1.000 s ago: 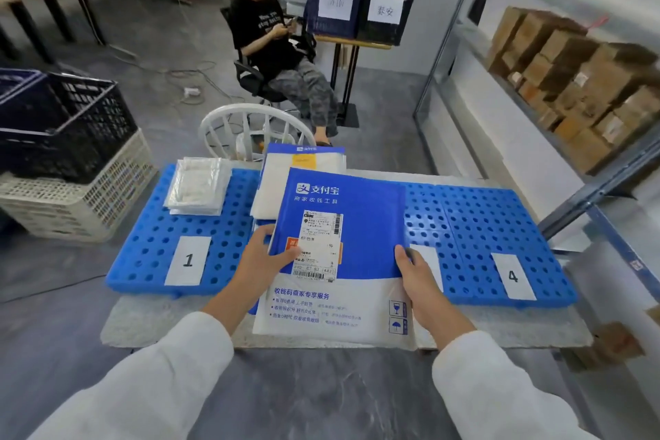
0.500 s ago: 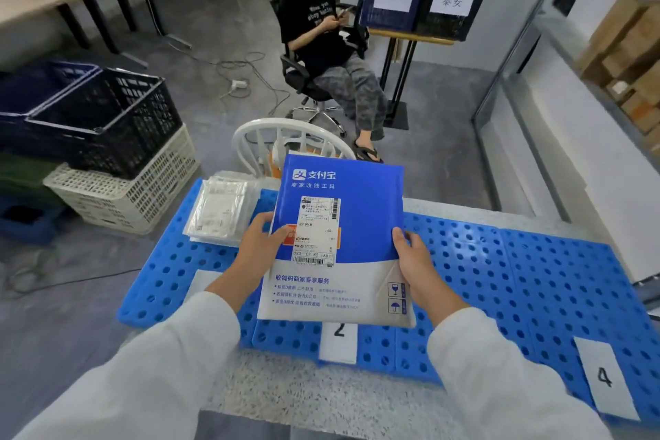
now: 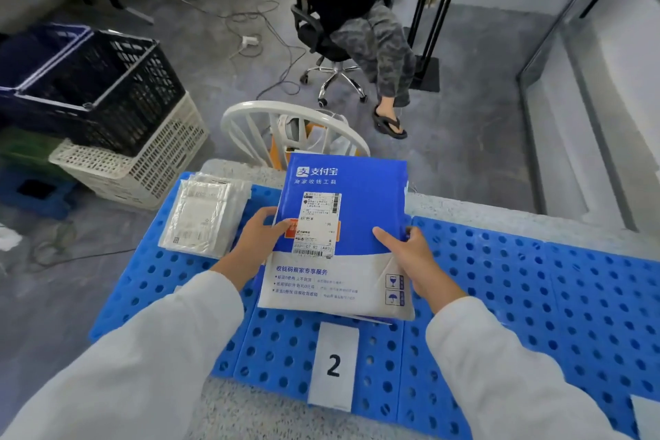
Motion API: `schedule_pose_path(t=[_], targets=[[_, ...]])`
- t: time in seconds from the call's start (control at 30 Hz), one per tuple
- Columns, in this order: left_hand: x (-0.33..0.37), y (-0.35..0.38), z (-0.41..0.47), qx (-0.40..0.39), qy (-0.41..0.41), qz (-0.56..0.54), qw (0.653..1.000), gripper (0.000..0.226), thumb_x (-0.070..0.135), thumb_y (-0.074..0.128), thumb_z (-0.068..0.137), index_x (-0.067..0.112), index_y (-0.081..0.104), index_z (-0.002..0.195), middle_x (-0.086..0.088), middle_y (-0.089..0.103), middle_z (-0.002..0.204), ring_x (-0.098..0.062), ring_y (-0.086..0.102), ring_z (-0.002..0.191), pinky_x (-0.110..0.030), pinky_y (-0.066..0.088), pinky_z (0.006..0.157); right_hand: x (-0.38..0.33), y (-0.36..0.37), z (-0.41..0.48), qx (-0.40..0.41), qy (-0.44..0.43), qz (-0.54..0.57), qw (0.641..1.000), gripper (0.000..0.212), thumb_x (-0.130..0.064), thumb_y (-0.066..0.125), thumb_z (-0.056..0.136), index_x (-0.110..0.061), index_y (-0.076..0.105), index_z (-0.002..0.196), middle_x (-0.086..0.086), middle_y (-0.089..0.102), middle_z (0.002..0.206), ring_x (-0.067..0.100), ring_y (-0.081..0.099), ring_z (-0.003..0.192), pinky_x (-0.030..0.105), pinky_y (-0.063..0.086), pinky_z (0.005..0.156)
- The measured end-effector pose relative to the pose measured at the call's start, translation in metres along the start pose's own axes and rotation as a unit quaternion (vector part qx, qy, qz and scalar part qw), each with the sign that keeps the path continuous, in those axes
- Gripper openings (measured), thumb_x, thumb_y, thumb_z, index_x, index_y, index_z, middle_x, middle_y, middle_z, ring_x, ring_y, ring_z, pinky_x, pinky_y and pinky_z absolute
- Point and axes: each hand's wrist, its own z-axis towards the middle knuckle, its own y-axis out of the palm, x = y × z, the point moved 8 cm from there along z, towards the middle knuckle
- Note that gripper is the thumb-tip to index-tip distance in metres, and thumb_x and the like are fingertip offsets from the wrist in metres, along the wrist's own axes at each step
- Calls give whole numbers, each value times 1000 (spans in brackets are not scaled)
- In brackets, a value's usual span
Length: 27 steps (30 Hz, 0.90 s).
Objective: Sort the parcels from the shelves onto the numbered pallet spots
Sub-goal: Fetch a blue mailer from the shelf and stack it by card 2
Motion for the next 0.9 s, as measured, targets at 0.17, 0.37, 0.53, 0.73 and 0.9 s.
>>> schedule_pose_path(t=[0.17, 0.37, 0.53, 0.73, 0.9], targets=[[-2, 1, 21, -10, -2, 8, 1000, 36, 32, 63, 92, 24, 51, 124, -3, 73, 98, -20, 73, 80, -39, 60, 65, -1, 7, 7, 33, -23, -53, 998, 62, -45, 73, 81, -17, 36, 121, -3, 52, 114, 15, 58, 94, 30, 48, 75], [-2, 10, 35, -30, 57, 76, 995, 41, 34, 61, 93, 20, 48, 129, -3, 66, 113, -17, 68, 88, -35, 58, 70, 2, 3, 12, 85, -14, -137, 987, 74, -71, 70, 63, -18, 43, 108, 0, 55, 113, 23, 56, 106, 43, 53, 87], [-10, 6, 38, -11, 82, 104, 991, 41, 32, 60, 94, 16, 47, 129, 0, 60, 113, -12, 61, 91, -20, 45, 60, -10, 4, 2, 116, -27, -191, 974, 69, -66, 69, 71, -13, 46, 109, 1, 51, 114, 24, 51, 112, 44, 49, 93], [-5, -17, 35, -32, 105, 122, 986, 33, 3, 54, 93, 9, 54, 126, -7, 59, 124, -16, 57, 103, -21, 48, 72, -43, 16, -47, 163, -147, -410, 885, 55, -37, 60, 91, -9, 38, 134, 8, 36, 137, 26, 28, 130, 39, 38, 104], [45, -5, 8, -120, 220, 222, 942, 33, 8, 56, 94, 12, 55, 126, -4, 56, 127, -16, 59, 93, -18, 46, 64, -54, 32, -90, 144, -155, -425, 880, 49, -37, 52, 97, -16, 37, 139, -1, 39, 142, 17, 45, 121, 32, 43, 88]])
